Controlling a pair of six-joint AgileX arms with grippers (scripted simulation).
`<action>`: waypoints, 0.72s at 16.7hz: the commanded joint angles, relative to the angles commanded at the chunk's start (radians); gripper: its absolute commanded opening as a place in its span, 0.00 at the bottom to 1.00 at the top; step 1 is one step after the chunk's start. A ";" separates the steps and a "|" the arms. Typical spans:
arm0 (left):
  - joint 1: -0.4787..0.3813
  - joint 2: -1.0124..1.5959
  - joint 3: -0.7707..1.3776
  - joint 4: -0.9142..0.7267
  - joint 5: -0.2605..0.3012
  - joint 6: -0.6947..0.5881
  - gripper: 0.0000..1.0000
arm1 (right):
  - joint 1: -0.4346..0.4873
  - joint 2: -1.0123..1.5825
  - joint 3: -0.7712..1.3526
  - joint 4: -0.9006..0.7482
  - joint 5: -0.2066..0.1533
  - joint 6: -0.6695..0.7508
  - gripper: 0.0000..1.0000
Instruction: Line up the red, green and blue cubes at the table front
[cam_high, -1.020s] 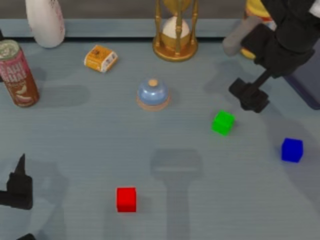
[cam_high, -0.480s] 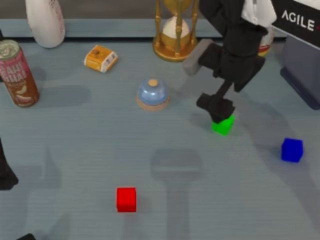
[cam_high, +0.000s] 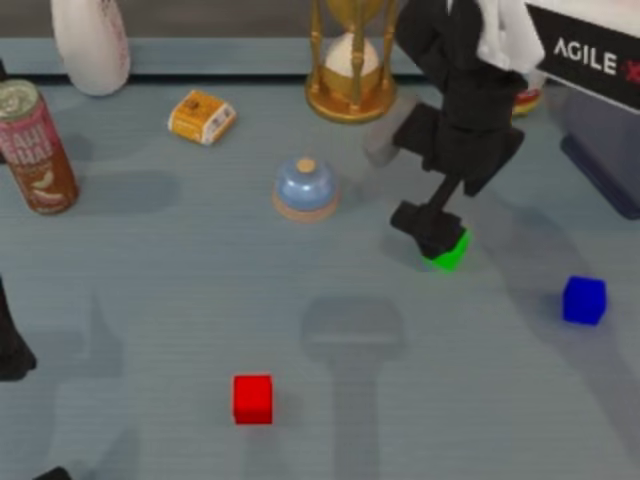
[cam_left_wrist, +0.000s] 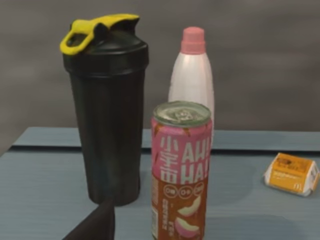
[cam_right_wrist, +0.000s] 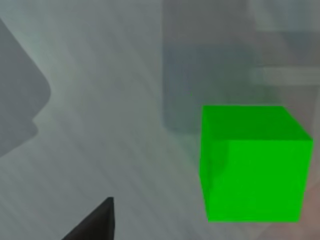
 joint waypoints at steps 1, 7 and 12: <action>0.000 0.000 0.000 0.000 0.000 0.000 1.00 | 0.000 0.009 -0.029 0.044 0.000 0.001 1.00; 0.000 0.000 0.000 0.000 0.000 0.000 1.00 | 0.002 0.050 -0.142 0.197 0.001 0.003 1.00; 0.000 0.000 0.000 0.000 0.000 0.000 1.00 | 0.002 0.050 -0.142 0.197 0.001 0.003 0.77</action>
